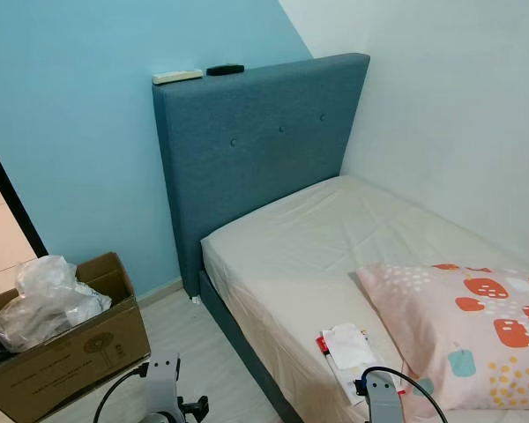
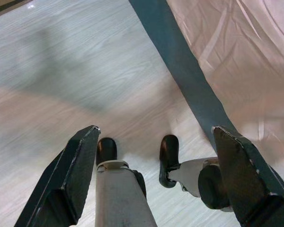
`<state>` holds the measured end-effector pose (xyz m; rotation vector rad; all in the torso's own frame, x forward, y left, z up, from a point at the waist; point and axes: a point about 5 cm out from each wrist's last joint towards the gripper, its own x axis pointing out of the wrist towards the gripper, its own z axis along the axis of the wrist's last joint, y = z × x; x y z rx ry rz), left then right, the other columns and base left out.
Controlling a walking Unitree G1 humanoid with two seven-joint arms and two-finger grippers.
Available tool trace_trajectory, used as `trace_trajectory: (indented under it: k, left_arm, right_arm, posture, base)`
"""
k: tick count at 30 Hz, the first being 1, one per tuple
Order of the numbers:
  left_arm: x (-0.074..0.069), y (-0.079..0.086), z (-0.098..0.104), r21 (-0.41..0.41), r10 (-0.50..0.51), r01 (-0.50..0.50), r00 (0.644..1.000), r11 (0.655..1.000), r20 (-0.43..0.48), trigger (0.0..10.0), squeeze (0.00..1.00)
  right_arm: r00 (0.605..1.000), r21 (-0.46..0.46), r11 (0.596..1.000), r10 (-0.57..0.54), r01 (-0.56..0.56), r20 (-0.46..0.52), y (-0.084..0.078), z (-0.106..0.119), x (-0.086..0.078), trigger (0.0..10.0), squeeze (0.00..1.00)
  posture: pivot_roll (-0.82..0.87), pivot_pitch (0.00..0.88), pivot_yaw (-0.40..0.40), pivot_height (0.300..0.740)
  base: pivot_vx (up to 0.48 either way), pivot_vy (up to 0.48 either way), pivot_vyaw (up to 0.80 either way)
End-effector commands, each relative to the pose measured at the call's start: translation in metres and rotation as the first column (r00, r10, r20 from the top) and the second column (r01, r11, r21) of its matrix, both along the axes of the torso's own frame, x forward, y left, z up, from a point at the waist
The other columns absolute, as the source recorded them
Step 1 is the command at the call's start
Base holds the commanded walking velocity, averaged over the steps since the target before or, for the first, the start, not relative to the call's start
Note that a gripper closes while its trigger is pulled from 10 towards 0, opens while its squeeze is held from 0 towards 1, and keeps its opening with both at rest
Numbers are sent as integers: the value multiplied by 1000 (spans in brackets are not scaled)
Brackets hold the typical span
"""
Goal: Clean up the room
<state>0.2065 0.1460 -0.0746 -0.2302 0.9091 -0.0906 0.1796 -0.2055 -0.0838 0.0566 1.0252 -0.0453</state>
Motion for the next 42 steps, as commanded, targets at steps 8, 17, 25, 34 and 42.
trace_trajectory:
  k: [8,17,25,34,42]
  left_arm:
    - [2,-10,1,-1,-76,76,997,997,6,10000,0]
    - [9,-15,5,-4,-100,100,995,995,23,10000,0]
    - [-5,-9,-3,11,-115,115,993,993,-20,10000,0]
    - [-9,-3,-5,40,-145,147,988,988,-44,10000,0]
    - [-3,-7,-1,33,-146,147,989,989,-26,10000,0]
  right_arm:
    - [999,13,999,-45,45,23,-3,1,2,10000,0]
    - [994,38,996,-82,80,75,-5,7,12,10000,0]
    - [999,12,999,-46,46,23,-2,2,2,10000,0]
    - [999,19,999,-34,34,-4,2,-2,-3,10000,0]
    - [999,20,999,-30,30,-11,3,-2,-4,10000,0]
  posture:
    - [-36,0,-40,680]
    - [-55,0,-38,665]
    - [-76,0,-10,665]
    - [-88,0,11,665]
    - [-75,0,7,636]
  base:
    - [0,0,0]
    - [0,0,0]
    - [0,0,0]
    - [0,0,0]
    - [0,0,0]
